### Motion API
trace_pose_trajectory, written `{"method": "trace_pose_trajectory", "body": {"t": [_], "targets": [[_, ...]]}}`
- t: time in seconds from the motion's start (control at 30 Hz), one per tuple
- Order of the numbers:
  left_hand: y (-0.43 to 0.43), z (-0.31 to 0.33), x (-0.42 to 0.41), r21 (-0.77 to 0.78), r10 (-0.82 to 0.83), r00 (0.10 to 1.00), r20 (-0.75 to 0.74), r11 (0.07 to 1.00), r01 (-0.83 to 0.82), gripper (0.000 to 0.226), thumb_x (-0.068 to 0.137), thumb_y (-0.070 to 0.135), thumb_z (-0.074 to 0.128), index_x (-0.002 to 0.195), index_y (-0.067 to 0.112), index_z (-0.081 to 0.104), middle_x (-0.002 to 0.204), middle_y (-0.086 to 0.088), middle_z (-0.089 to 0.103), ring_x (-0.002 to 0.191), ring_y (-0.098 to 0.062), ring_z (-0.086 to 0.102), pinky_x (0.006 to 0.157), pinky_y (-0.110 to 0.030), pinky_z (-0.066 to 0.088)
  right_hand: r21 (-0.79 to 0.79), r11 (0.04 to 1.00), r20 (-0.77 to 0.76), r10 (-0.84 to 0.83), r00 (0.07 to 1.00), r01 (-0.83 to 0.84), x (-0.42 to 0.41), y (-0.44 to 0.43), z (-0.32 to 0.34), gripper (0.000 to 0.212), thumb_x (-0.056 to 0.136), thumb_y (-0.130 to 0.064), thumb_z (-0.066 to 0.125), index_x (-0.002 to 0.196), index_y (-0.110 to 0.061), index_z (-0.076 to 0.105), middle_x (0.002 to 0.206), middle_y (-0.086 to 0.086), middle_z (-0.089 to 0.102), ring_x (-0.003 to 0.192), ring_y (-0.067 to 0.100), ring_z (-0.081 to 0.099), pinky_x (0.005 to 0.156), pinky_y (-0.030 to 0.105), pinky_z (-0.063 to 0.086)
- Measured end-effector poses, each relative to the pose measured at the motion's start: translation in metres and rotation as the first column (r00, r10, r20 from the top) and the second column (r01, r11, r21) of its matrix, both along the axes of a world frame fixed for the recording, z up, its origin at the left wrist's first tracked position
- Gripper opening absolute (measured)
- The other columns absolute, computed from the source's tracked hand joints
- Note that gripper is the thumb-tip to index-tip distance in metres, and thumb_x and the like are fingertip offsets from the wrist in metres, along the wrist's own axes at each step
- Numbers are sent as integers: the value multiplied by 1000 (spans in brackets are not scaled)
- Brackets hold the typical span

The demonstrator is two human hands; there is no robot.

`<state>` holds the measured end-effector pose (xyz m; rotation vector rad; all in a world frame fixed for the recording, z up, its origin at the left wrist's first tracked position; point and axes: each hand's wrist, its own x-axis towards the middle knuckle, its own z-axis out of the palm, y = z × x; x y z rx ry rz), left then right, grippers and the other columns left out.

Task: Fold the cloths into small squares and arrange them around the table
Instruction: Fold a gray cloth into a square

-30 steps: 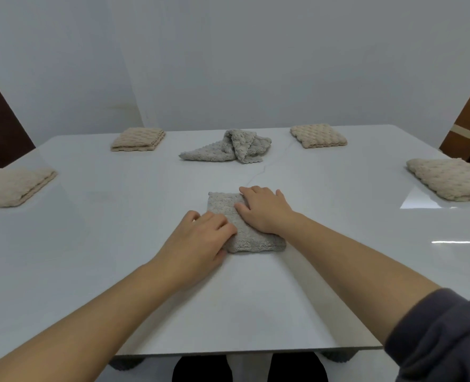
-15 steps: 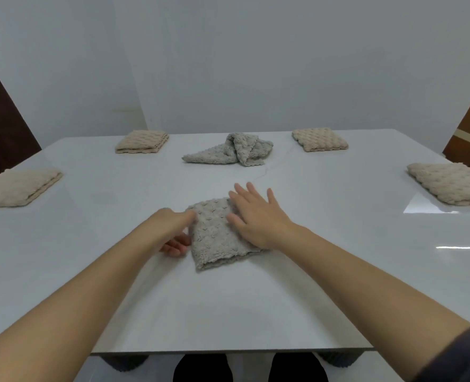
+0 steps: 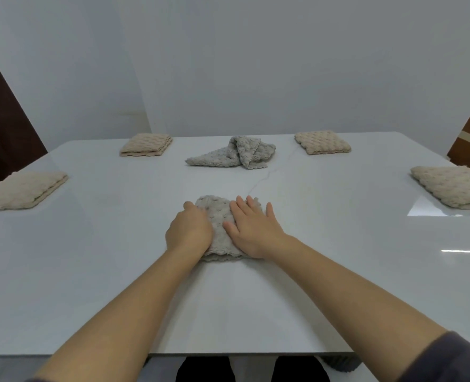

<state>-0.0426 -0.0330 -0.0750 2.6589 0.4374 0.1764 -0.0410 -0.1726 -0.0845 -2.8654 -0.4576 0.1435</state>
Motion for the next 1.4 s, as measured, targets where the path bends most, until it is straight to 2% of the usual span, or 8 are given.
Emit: {"method": "trace_pose_trajectory", "body": {"t": [0.1, 0.47, 0.93, 1.0, 1.07, 1.13, 1.23, 1.4], "targets": [[16, -4, -4, 145, -58, 998, 33, 988, 53, 22, 103, 31, 30, 100, 11, 39, 87, -6, 56, 75, -26, 51, 63, -35, 38, -45, 999, 3, 23, 1000, -23, -7, 10, 2, 66, 102, -50, 14, 156, -14, 1, 164, 4, -4, 151, 22, -9, 118, 55, -10], [161, -12, -46, 336, 5, 995, 98, 941, -38, 37, 101, 47, 29, 97, 16, 49, 76, -1, 57, 70, -23, 55, 56, -32, 39, 30, 930, 74, 364, 928, -367, -36, 118, -4, 69, 102, -51, 20, 157, -14, 1, 164, 2, -5, 150, 19, -12, 120, 43, -10], [281, -10, -81, 490, 103, 982, 157, 855, -168, 40, 100, 48, 32, 99, 14, 54, 72, -3, 59, 64, -25, 55, 52, -31, 36, -3, 945, 34, 327, 944, -327, -63, 250, -8, 74, 98, -59, 18, 156, -19, -4, 163, 7, -14, 148, 30, -20, 114, 61, -14], [285, -9, -79, 469, 74, 972, 223, 866, -174, 36, 101, 38, 36, 114, 12, 57, 94, -8, 65, 78, -29, 60, 59, -34, 43, 20, 945, 14, 326, 945, -326, -62, 255, -5, 71, 99, -56, 17, 157, -19, -3, 163, 7, -13, 148, 30, -20, 113, 61, -15], [287, -7, -78, 375, -46, 964, 261, 925, -57, 41, 101, 27, 37, 136, 11, 51, 132, -8, 57, 115, -29, 56, 86, -42, 46, 43, 947, 22, 318, 948, -319, -59, 254, -2, 67, 100, -50, 16, 157, -18, -2, 163, 8, -11, 148, 29, -19, 114, 60, -15], [288, -5, -78, 318, -222, 966, 134, 933, 171, 51, 103, 30, 31, 152, 17, 28, 158, 4, 24, 145, -13, 23, 116, -40, 23, 20, 953, 58, 301, 952, -303, -56, 252, -4, 66, 100, -46, 15, 156, -16, -2, 163, 8, -11, 148, 28, -19, 115, 59, -14], [290, -14, -79, 248, -347, 922, -173, 890, 382, 57, 102, 44, 13, 154, 29, -4, 157, 20, -13, 142, 5, -15, 121, -35, -6, -25, 957, 46, 290, 956, -289, -57, 251, -12, 66, 101, -45, 14, 156, -14, -7, 163, 7, -14, 148, 26, -20, 115, 59, -14], [292, -21, -78, 217, -337, 909, -243, 895, 390, 58, 99, 47, 6, 151, 29, -14, 152, 23, -21, 139, 8, -20, 120, -35, -10, -10, 960, 36, 279, 960, -279, -60, 249, -15, 66, 102, -45, 14, 156, -13, -7, 163, 6, -14, 148, 25, -19, 114, 61, -13]]}}
